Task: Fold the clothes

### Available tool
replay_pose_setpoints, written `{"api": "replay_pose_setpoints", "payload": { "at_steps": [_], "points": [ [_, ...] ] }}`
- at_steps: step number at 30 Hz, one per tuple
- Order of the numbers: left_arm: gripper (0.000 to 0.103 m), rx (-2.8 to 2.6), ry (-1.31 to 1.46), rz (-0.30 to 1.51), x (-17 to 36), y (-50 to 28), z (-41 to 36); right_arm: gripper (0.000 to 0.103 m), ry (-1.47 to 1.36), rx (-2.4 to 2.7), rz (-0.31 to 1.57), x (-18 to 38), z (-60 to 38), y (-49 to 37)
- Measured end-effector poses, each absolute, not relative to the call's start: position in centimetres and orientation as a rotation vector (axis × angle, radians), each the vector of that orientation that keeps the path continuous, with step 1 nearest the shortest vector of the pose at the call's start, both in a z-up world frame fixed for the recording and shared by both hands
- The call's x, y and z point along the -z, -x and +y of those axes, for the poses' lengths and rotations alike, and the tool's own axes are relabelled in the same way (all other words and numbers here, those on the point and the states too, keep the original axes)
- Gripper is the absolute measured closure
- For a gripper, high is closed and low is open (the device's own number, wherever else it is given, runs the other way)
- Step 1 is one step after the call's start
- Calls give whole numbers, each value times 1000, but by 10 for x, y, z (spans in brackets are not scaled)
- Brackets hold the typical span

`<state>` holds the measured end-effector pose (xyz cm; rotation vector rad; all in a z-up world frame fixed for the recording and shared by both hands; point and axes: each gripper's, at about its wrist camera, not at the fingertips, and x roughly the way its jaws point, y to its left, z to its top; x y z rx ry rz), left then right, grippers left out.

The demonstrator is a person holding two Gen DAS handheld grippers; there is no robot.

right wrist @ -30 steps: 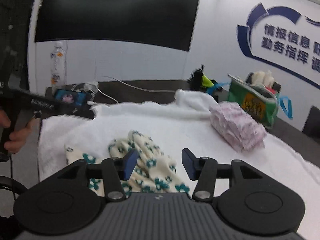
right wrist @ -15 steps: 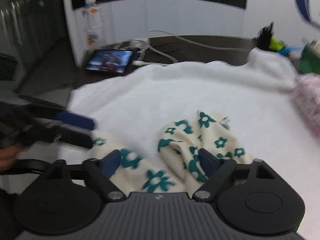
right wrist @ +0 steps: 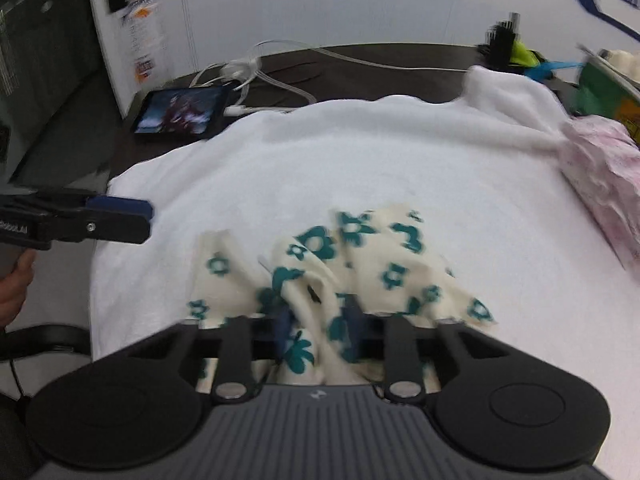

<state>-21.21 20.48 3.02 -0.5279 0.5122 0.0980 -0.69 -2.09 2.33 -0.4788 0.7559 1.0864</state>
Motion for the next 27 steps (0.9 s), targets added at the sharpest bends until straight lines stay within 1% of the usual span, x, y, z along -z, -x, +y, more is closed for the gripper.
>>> {"api": "replay_pose_setpoints", "payload": {
  "at_steps": [1,4,8,12,14,17,18,19,20,21,22,23,24,26,27],
  "points": [
    [45,-99,519,511,-31,211,203,88,474,-1066,724,-24,-24,14],
    [45,-89,494,508,-35,206,195,89,363,-1016,627,-37,-44,30],
    [45,-7,443,491,-44,191,175,89,69,-901,494,-55,-113,48],
    [45,118,352,477,-53,167,138,89,-300,-736,294,-51,-218,83],
    [45,183,314,482,-56,154,118,89,-382,-617,295,-37,-257,100],
    [44,290,237,500,-57,135,83,86,-435,-425,378,-14,-290,118],
    [44,324,203,511,-57,129,72,75,-449,-367,406,-8,-298,123],
    [44,357,169,521,-59,124,62,71,-463,-308,435,-1,-306,129],
    [44,382,136,528,-63,118,57,70,-477,-250,463,5,-314,134],
    [44,407,103,535,-68,113,51,64,-479,-213,434,2,-323,144],
    [44,430,68,538,-74,107,46,51,-473,-182,400,-3,-332,153],
    [42,443,27,533,-84,99,41,47,-464,-150,369,-8,-341,162],
    [33,459,-16,528,-94,90,36,46,-469,-126,368,-12,-351,166],
    [23,521,-123,513,-110,63,19,46,-501,-101,404,-16,-371,171],
    [21,571,-179,508,-115,49,8,46,-536,-104,442,-14,-375,169]
  ]
}}
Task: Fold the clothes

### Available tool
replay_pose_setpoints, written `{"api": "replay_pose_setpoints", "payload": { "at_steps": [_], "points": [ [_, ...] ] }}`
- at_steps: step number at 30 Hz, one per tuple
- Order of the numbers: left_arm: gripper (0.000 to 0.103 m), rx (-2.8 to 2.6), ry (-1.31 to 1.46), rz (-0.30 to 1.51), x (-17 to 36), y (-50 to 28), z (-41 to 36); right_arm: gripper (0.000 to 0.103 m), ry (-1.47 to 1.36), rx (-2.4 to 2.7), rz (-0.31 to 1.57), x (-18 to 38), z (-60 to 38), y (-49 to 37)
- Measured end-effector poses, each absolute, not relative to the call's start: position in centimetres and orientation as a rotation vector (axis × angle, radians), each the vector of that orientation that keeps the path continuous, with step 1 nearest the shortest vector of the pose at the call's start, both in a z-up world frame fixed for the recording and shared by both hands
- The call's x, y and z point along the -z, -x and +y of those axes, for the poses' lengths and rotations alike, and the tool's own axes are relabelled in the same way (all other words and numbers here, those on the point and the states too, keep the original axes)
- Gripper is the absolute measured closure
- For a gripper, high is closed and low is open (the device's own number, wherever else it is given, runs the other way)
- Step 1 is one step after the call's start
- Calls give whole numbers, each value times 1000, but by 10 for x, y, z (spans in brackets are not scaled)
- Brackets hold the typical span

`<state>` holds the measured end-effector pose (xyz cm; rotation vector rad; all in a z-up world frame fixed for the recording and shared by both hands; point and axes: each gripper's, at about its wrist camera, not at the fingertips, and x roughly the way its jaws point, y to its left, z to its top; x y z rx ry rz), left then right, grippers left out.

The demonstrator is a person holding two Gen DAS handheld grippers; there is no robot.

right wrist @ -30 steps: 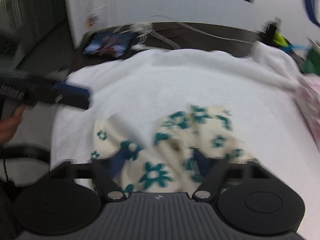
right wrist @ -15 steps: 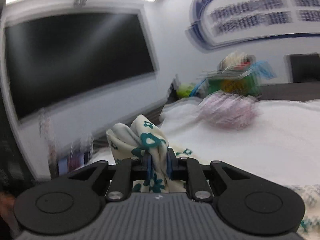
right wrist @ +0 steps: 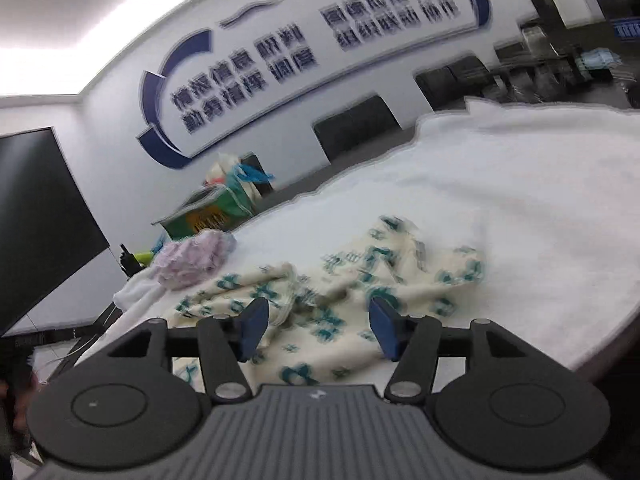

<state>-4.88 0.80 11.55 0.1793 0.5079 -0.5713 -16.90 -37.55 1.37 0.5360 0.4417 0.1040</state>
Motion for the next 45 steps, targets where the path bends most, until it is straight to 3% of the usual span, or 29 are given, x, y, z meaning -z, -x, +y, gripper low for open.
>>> {"api": "replay_pose_setpoints", "payload": {
  "at_steps": [4,10,11,12,13,14,16,21,25,28,31,33,34,36,40,44,45],
  "points": [
    [21,928,-336,554,-100,-20,-54,46,-652,-73,557,5,-383,151],
    [24,1120,-269,902,-36,-115,-154,49,-656,83,522,20,-388,118],
    [29,1124,-270,915,-30,-117,-161,52,-618,90,525,20,-383,109],
    [41,1129,-270,886,-28,-115,-163,65,-587,80,536,17,-379,100],
    [56,1148,-272,873,-27,-110,-162,79,-564,61,553,15,-377,91],
    [83,1163,-272,861,-27,-106,-161,83,-541,42,571,13,-375,82],
    [87,1133,-267,821,-26,-96,-154,90,-450,-21,573,0,-368,64],
    [93,845,-107,746,-36,-103,-119,92,-133,-177,530,-43,-333,-8],
    [94,547,133,750,-33,-130,-79,92,-32,-244,558,-67,-314,-93],
    [92,406,264,771,-26,-147,-55,90,-40,-274,653,-55,-296,-174],
    [75,382,280,794,-21,-142,-42,79,0,-275,762,-36,-276,-217],
    [57,425,270,760,-28,-121,-17,72,66,-266,772,-34,-269,-211],
    [52,456,263,742,-32,-109,-5,56,68,-270,746,-41,-273,-197],
    [44,545,259,705,-39,-83,23,38,27,-280,666,-60,-293,-155],
    [33,721,294,647,-39,-47,35,32,-163,-439,581,-66,-338,-53],
    [35,744,258,715,-25,-34,9,29,-282,-543,594,-31,-334,21],
    [40,744,221,716,-21,-30,3,29,-277,-542,600,-25,-326,31]
  ]
}}
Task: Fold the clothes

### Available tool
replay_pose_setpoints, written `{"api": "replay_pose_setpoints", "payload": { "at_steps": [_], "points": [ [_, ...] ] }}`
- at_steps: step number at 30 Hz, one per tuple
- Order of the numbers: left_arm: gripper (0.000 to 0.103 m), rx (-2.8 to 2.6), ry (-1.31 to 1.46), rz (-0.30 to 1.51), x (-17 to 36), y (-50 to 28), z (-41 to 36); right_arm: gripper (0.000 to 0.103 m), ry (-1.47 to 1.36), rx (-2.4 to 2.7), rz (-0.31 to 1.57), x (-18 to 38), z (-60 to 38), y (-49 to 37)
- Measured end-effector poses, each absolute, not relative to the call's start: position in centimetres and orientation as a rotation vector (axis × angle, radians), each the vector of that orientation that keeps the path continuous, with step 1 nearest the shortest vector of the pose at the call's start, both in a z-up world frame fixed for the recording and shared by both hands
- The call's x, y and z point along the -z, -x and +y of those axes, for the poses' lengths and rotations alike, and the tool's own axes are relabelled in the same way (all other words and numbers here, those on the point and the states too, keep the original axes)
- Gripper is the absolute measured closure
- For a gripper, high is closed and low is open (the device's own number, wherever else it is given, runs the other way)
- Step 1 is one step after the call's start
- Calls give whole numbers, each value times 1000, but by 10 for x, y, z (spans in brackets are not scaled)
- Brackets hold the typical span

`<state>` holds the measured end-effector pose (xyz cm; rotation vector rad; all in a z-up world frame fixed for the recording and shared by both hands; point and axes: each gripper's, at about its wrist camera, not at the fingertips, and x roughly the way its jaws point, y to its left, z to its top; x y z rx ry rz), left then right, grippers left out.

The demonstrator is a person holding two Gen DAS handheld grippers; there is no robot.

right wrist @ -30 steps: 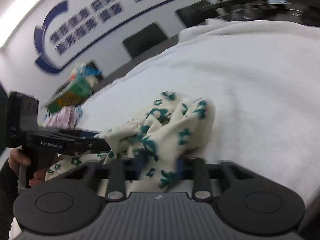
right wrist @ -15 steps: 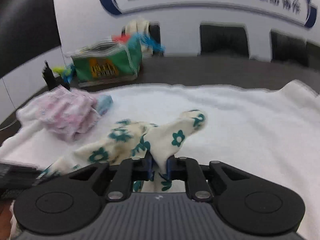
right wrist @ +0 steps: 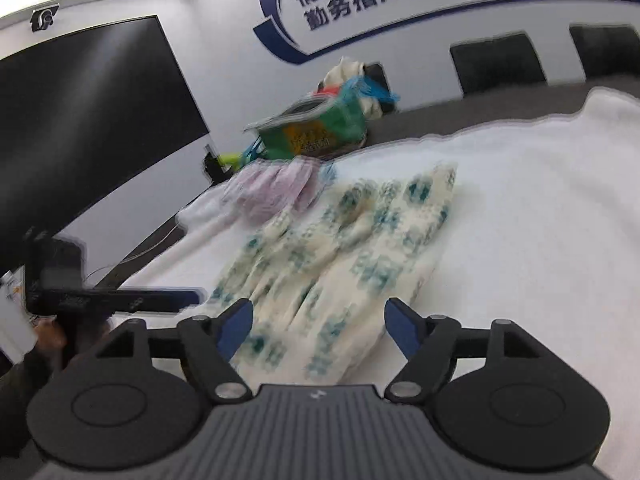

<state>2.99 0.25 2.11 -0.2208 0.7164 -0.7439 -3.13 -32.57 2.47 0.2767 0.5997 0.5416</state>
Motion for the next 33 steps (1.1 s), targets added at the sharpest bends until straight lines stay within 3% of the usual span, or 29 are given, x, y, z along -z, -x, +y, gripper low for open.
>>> {"api": "replay_pose_setpoints", "payload": {
  "at_steps": [1,2,3,4,6,8,16,17,18,20,22,24,25,29,32,33],
  "points": [
    [49,744,183,717,-18,-26,-4,29,-253,-540,604,-20,-317,38],
    [77,743,158,720,-15,-22,-8,30,-231,-546,599,-16,-309,42],
    [91,739,174,730,-13,-21,-9,36,-210,-555,592,-13,-302,45],
    [91,735,191,740,-12,-20,-9,62,-182,-556,605,-9,-295,43],
    [95,723,221,748,-14,-12,-5,94,-119,-543,639,-7,-284,38],
    [96,711,251,747,-20,1,1,98,-75,-569,612,-17,-285,44],
    [96,752,329,751,-12,76,2,99,-18,-659,622,-51,-308,100],
    [92,748,326,753,-7,81,2,99,-15,-660,647,-48,-309,104],
    [81,738,332,749,-6,82,6,97,-23,-652,680,-43,-311,106],
    [68,718,342,740,-6,84,14,86,-69,-618,704,-34,-319,103],
    [65,706,367,702,-14,85,25,53,-134,-569,658,-37,-334,99],
    [40,643,398,632,-28,86,36,45,-200,-514,588,-44,-347,95],
    [35,599,408,602,-34,86,39,42,-234,-490,568,-46,-351,91],
    [34,479,382,545,-41,73,24,42,-329,-429,577,-39,-351,63],
    [36,469,370,606,-33,56,4,42,-327,-434,604,-30,-338,48],
    [44,461,361,627,-30,52,-2,43,-313,-439,609,-28,-333,46]
  ]
}}
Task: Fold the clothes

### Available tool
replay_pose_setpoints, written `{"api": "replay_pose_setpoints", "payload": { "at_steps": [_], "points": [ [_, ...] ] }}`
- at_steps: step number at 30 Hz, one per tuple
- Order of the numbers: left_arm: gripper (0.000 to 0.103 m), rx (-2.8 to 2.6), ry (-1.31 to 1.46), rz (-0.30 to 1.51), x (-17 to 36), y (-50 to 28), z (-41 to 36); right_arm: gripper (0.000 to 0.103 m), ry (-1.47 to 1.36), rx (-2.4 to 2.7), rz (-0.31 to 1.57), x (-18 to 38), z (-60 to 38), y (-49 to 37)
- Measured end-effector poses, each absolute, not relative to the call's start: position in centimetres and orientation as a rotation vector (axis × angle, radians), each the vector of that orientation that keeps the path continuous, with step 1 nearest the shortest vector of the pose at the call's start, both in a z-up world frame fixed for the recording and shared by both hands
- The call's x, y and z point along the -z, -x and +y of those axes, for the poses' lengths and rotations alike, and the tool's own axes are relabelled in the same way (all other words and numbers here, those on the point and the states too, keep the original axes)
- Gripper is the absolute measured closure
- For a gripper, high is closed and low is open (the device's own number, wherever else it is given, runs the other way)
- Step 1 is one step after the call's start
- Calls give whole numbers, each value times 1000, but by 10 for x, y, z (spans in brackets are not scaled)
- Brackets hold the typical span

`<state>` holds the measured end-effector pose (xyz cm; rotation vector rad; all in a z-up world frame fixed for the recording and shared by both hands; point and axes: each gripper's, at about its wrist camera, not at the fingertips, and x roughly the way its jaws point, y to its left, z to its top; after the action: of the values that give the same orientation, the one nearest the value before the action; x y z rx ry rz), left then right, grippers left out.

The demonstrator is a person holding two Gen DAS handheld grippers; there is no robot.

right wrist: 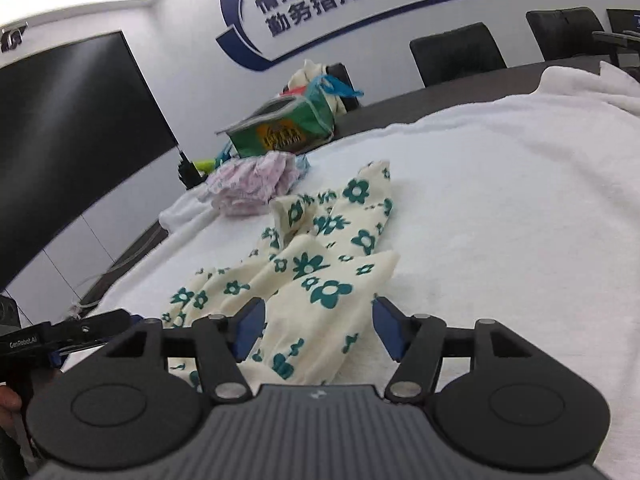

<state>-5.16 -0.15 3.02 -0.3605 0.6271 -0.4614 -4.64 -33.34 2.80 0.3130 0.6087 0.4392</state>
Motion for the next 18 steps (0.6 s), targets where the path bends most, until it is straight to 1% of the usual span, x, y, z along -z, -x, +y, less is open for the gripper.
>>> {"api": "replay_pose_setpoints", "payload": {
  "at_steps": [1,2,3,4,10,13,14,15,16,17,18],
  "points": [
    [59,456,353,645,-28,48,-6,49,-299,-444,613,-26,-329,45],
    [98,456,353,650,-27,48,-8,58,-285,-449,618,-25,-324,43],
    [96,457,353,655,-25,47,-9,86,-271,-454,622,-23,-320,41],
    [96,468,353,658,-25,48,-10,100,-257,-460,626,-21,-315,40],
    [96,724,351,634,-47,90,-5,101,-299,-698,575,-44,-325,73],
    [96,703,348,738,-22,73,-9,101,-295,-694,627,-39,-321,70],
    [93,670,350,758,-13,68,-7,101,-270,-664,648,-34,-316,68],
    [82,662,364,753,-12,68,-2,100,-241,-632,667,-28,-312,66],
    [78,654,378,748,-11,68,3,98,-212,-600,686,-23,-307,64],
    [68,647,391,743,-10,68,8,96,-183,-567,704,-18,-302,62],
    [54,637,401,734,-11,68,12,86,-154,-534,722,-12,-297,60]
  ]
}}
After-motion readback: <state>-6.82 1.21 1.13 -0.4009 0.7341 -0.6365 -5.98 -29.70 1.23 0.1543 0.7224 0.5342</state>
